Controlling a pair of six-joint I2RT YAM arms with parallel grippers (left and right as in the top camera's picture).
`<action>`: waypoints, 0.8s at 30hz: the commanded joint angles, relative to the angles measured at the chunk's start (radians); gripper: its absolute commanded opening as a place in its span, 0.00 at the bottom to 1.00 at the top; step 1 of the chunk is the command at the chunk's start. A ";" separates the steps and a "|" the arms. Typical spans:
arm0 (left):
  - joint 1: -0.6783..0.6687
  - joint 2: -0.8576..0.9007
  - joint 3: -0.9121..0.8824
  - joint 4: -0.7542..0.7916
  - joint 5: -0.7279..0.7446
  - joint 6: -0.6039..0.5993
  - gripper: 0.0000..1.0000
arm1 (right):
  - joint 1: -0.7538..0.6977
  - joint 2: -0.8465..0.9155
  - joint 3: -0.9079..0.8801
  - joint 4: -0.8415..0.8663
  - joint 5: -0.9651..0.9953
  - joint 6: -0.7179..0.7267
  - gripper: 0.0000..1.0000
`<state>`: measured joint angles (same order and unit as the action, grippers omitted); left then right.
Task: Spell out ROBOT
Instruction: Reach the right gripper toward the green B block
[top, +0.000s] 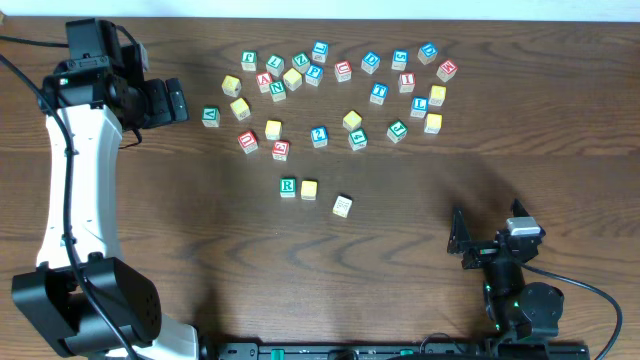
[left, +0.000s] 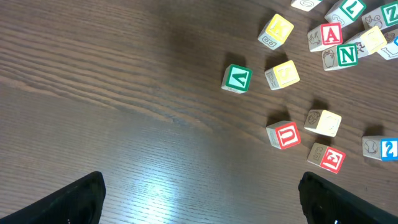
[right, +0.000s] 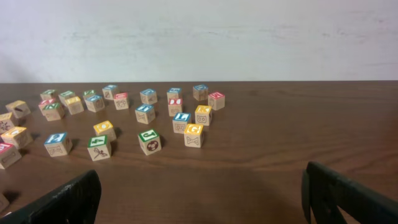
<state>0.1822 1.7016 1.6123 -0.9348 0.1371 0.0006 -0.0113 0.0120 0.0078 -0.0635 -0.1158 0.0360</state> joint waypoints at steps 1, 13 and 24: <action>0.003 -0.016 0.022 -0.003 0.009 0.003 0.98 | 0.004 -0.005 -0.002 -0.003 0.003 -0.016 0.99; 0.003 -0.016 0.022 -0.003 0.009 0.003 0.98 | 0.004 0.039 0.037 0.131 -0.213 0.094 0.99; 0.003 -0.016 0.022 -0.003 0.009 0.003 0.98 | 0.004 0.543 0.466 -0.012 -0.446 0.098 0.99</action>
<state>0.1822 1.7016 1.6123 -0.9352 0.1368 0.0006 -0.0113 0.4438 0.3634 -0.0406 -0.4545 0.1200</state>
